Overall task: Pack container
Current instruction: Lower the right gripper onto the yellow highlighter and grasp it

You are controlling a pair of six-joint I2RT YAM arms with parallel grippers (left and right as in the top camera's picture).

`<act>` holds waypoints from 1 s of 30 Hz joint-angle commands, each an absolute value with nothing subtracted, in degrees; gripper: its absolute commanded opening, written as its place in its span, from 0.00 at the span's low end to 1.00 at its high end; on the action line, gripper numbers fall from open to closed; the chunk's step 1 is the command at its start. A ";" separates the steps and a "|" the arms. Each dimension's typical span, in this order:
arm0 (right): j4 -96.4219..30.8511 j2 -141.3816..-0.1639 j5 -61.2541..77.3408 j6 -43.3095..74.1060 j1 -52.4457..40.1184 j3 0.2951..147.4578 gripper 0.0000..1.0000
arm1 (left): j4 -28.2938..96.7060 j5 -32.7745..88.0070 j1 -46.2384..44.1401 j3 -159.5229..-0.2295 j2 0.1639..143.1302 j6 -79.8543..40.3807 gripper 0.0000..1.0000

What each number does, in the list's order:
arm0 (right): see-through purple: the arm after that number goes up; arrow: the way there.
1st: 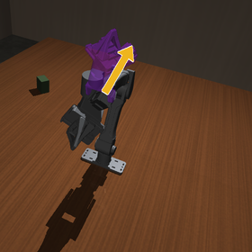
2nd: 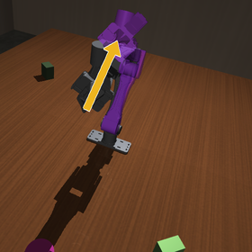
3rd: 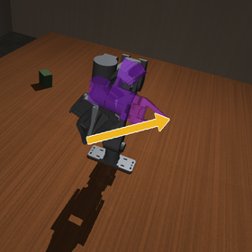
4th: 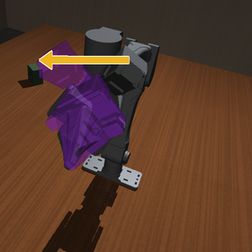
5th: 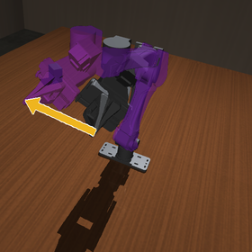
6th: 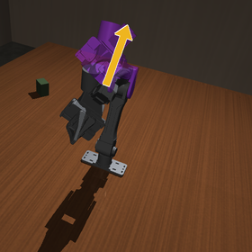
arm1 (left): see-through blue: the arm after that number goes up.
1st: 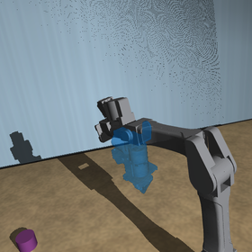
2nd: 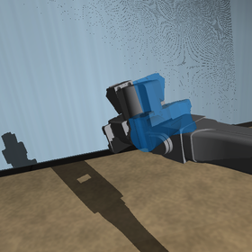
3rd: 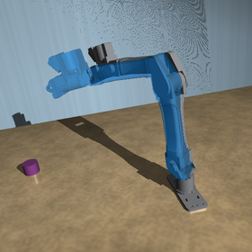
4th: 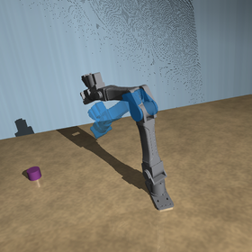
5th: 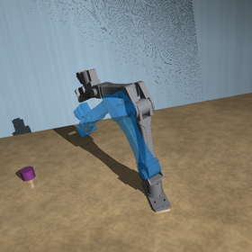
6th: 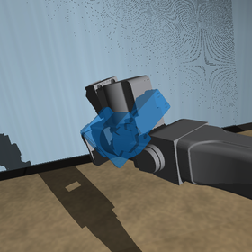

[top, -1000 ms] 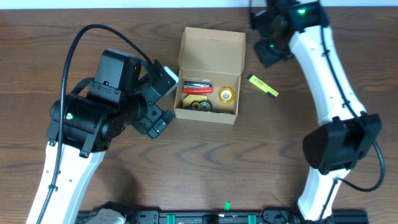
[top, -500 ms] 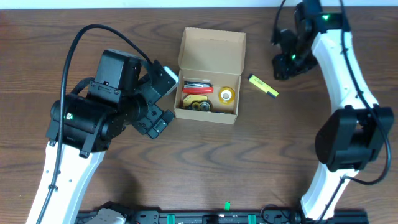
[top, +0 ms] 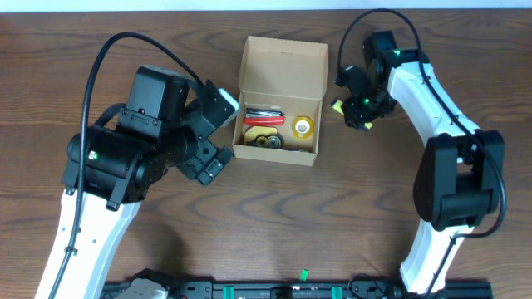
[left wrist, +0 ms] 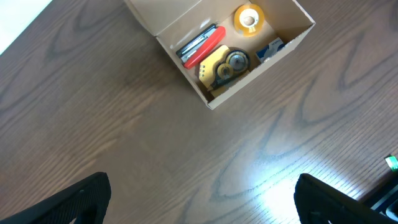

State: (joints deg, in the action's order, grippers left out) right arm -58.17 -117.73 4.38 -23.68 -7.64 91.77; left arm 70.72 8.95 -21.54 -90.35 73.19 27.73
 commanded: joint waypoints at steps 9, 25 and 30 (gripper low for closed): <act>-46.98 -117.56 1.50 -24.56 -7.57 86.96 0.55 | 70.94 8.78 -21.39 -91.88 73.06 28.29 0.95; -40.40 -117.56 1.52 -24.51 -7.53 80.51 0.53 | 70.94 8.78 -21.39 -91.88 73.06 28.29 0.95; -39.62 -117.56 1.54 -24.49 -7.53 80.18 0.37 | 70.94 8.78 -21.39 -91.88 73.06 28.29 0.95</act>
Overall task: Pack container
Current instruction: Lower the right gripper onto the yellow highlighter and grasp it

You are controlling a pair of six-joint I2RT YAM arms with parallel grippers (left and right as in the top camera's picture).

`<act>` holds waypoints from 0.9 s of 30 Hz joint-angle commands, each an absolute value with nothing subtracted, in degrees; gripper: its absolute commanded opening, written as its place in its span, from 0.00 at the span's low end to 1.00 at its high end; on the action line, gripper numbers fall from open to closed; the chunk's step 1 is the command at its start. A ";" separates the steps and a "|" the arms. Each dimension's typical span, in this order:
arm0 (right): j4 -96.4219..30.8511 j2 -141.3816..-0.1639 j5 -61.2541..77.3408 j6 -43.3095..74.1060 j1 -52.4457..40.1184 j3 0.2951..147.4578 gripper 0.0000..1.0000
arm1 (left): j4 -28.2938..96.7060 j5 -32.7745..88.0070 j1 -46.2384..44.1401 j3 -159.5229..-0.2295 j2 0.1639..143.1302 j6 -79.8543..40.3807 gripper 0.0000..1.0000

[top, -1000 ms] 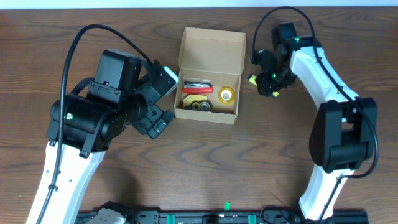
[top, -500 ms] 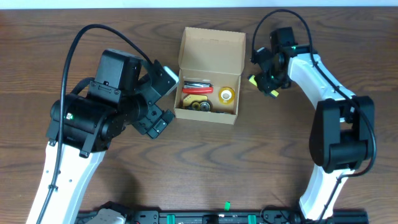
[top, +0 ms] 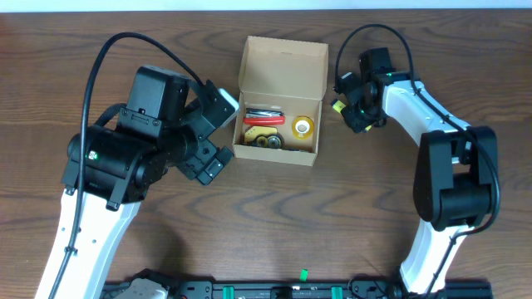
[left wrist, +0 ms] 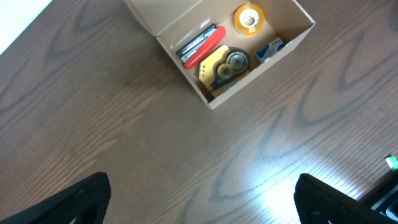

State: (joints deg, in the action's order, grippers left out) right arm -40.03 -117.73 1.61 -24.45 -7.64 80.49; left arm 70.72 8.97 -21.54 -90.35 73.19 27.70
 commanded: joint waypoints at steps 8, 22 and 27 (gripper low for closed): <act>-39.16 -117.58 1.52 -24.49 -7.53 80.14 0.26 | 70.94 8.78 -21.39 -91.88 73.06 28.29 0.95; -39.09 -119.57 1.56 -24.47 -7.53 80.12 0.33 | 70.94 8.78 -21.39 -91.88 73.06 28.29 0.95; -38.85 -120.05 1.56 -24.47 -7.53 80.12 0.38 | 70.94 8.78 -21.39 -91.88 73.06 28.29 0.95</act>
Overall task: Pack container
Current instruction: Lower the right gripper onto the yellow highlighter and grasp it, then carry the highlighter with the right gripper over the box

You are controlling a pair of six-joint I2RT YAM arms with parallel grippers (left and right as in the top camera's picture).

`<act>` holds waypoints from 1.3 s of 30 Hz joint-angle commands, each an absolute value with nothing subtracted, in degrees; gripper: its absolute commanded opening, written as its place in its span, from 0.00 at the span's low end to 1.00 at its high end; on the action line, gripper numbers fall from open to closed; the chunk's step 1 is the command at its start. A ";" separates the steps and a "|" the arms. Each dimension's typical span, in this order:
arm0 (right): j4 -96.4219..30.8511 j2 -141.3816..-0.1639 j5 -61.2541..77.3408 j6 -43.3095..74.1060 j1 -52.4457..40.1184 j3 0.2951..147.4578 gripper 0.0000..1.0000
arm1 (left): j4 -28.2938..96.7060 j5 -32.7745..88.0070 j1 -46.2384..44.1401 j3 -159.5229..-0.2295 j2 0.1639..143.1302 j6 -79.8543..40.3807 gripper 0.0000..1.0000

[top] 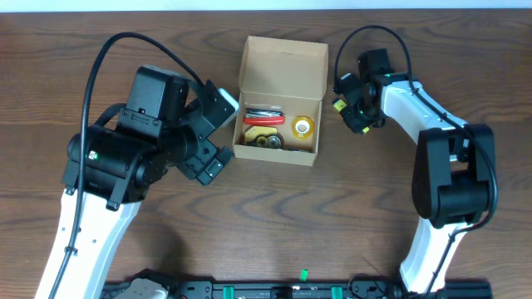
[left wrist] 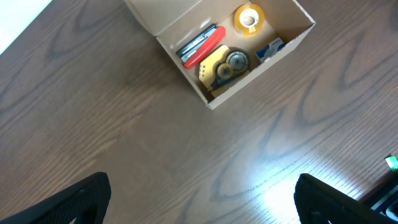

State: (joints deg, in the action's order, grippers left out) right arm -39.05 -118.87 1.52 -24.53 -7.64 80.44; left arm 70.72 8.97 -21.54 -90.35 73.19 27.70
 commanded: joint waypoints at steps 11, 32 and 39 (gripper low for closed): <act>-37.43 -121.58 1.78 -24.47 -7.53 80.12 0.36 | 70.94 8.78 -21.39 -91.88 73.06 28.29 0.95; -36.88 -120.18 1.69 -13.30 -7.07 82.72 0.01 | 70.94 8.78 -21.39 -91.88 73.06 28.29 0.95; -37.06 -113.65 -3.51 -10.11 -6.81 88.71 0.01 | 70.94 8.78 -21.39 -91.88 73.06 28.29 0.95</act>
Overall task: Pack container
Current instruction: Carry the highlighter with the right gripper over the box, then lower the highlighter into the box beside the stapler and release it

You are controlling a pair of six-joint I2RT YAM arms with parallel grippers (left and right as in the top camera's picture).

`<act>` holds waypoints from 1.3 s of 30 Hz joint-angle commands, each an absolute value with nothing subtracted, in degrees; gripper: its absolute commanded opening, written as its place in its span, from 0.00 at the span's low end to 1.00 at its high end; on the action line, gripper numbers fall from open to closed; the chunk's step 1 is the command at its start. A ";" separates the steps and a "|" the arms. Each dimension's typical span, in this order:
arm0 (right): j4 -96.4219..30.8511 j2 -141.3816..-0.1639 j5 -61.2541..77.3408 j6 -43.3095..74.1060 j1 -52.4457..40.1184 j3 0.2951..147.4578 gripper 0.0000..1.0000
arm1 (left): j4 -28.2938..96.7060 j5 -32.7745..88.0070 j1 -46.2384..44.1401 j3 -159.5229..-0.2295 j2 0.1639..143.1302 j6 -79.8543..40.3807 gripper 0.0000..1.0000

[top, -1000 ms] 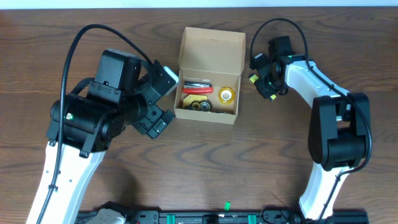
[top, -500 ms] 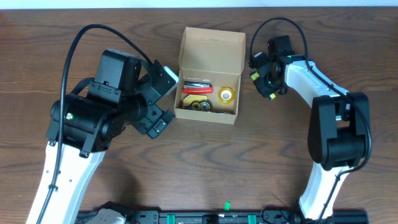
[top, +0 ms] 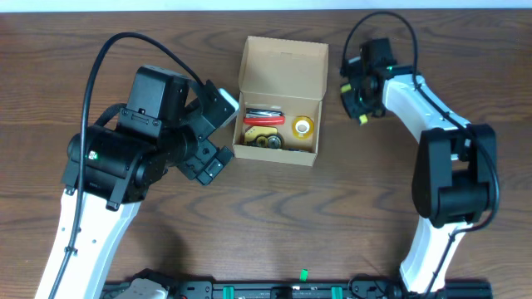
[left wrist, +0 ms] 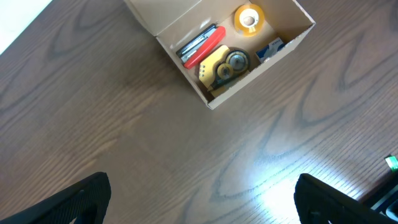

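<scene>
An open cardboard box (top: 275,156) stands at the middle back of the table, its lid flap (top: 283,66) folded away. Inside lie a red pocket tool (top: 263,119), a yellow tape dispenser (top: 264,136) and a yellow tape roll (top: 302,126); the left wrist view also shows a small blue item (left wrist: 270,46) by the box (left wrist: 261,73) wall. My left gripper (top: 218,133) (left wrist: 202,193) hangs open left of the box, nothing between its fingers. My right gripper (top: 361,110) is right of the box, pointing toward the table front, with a small yellow-green object (top: 362,120) at its tip.
Bare brown wood table (top: 332,224) surrounds the box. The right arm (top: 432,91) arcs along the right side. A black rail with a green marker (top: 303,273) runs along the front edge.
My right gripper has turned: the yellow-green object at its tip was beside the box's right rim and now sits farther right and nearer the front. The left arm and box have not moved.
The right gripper first stood right of the box with the yellow-green object pointed at the box, then sat slightly closer to the box rim for two moments. Now it has swung off the rim. The left gripper stayed open and still throughout; the box contents are unchanged.
</scene>
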State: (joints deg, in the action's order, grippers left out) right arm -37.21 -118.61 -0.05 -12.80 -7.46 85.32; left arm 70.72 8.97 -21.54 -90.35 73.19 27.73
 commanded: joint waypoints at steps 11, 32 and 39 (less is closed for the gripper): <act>-35.48 -104.49 -4.43 -10.39 -8.78 93.38 0.01 | 70.94 8.78 -21.39 -91.88 73.06 28.29 0.95; -45.71 -103.94 12.99 -39.11 -24.84 93.32 0.01 | 70.94 8.78 -21.39 -91.88 73.06 28.29 0.95; -48.60 -106.17 15.75 -40.49 -25.10 93.25 0.01 | 70.94 8.78 -21.39 -91.88 73.06 28.29 0.95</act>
State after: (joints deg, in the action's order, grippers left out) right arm -48.40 -104.64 12.64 -38.04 -24.67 92.82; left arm 70.72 8.97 -21.54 -90.35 73.19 27.73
